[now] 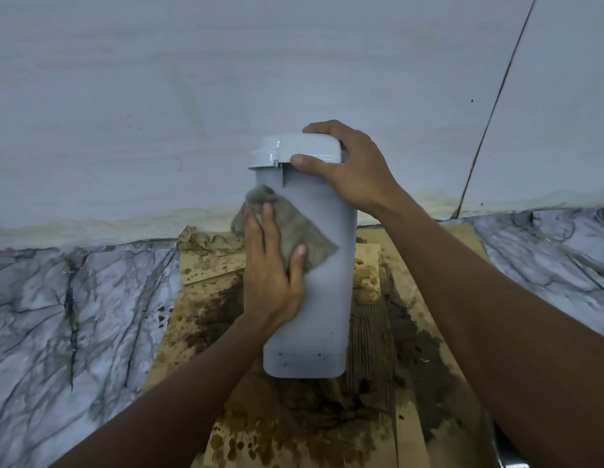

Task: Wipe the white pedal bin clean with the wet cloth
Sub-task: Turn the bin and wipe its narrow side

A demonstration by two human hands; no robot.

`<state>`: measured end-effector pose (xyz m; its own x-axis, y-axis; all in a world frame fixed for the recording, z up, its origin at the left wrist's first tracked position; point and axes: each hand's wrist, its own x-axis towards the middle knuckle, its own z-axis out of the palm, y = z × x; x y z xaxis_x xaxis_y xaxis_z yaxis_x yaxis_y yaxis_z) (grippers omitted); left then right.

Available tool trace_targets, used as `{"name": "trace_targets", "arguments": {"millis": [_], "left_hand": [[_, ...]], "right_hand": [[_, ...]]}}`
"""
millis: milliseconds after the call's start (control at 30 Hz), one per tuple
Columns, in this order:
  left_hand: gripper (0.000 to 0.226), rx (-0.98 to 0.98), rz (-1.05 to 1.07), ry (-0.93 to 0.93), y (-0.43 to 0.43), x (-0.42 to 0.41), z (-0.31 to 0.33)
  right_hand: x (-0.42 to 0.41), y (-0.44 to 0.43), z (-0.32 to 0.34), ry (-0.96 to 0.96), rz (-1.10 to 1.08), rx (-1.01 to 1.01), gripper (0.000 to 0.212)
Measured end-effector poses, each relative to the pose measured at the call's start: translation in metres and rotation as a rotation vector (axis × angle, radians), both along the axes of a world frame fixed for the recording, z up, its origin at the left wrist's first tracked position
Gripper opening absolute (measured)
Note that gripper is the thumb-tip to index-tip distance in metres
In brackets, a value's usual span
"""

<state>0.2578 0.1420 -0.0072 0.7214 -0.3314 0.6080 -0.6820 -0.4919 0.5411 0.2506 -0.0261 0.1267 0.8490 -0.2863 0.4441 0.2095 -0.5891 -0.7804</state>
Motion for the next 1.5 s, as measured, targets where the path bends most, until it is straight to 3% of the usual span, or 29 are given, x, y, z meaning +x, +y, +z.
{"name": "trace_targets", "arguments": {"millis": [200,367,433,533,600,667,767,900,1000,1233,1500], "left_hand": [[0.074,-0.079,0.016,0.047,-0.007,0.026,0.037],[0.069,0.068,-0.086,-0.138,-0.007,0.020,0.024],[0.069,-0.019,-0.133,-0.061,-0.002,0.024,0.027],[0.072,-0.250,-0.121,0.217,-0.002,0.025,0.039],[0.073,-0.302,-0.084,0.264,-0.005,0.020,0.041],[0.070,-0.215,-0.037,0.144,-0.010,0.010,0.034],[0.066,0.187,0.091,-0.189,-0.018,-0.007,0.014],[0.064,0.498,-0.001,-0.439,-0.023,-0.018,-0.002],[0.064,0.586,-0.142,-0.489,-0.035,-0.025,-0.001],[0.049,0.541,-0.117,-0.503,-0.069,-0.016,0.040],[0.063,0.829,-0.374,-0.523,-0.013,-0.037,-0.033]], "right_hand": [[-0.001,0.001,-0.003,-0.025,-0.023,-0.037,0.061],[-0.006,-0.008,-0.004,-0.009,-0.024,-0.015,0.057],[-0.007,-0.009,-0.005,-0.001,-0.016,-0.001,0.060],[-0.007,-0.006,-0.004,-0.005,-0.017,0.000,0.061],[-0.007,-0.005,-0.004,-0.007,-0.016,-0.008,0.061],[-0.007,-0.005,-0.004,-0.003,-0.020,-0.006,0.059],[-0.008,-0.007,-0.004,0.004,-0.016,0.014,0.058],[-0.010,-0.012,-0.004,0.012,-0.008,0.046,0.060],[-0.011,-0.011,-0.004,0.018,0.004,0.026,0.056],[-0.006,-0.003,-0.003,0.000,0.018,-0.044,0.059],[-0.009,-0.014,-0.006,0.001,0.035,-0.015,0.055]]}}
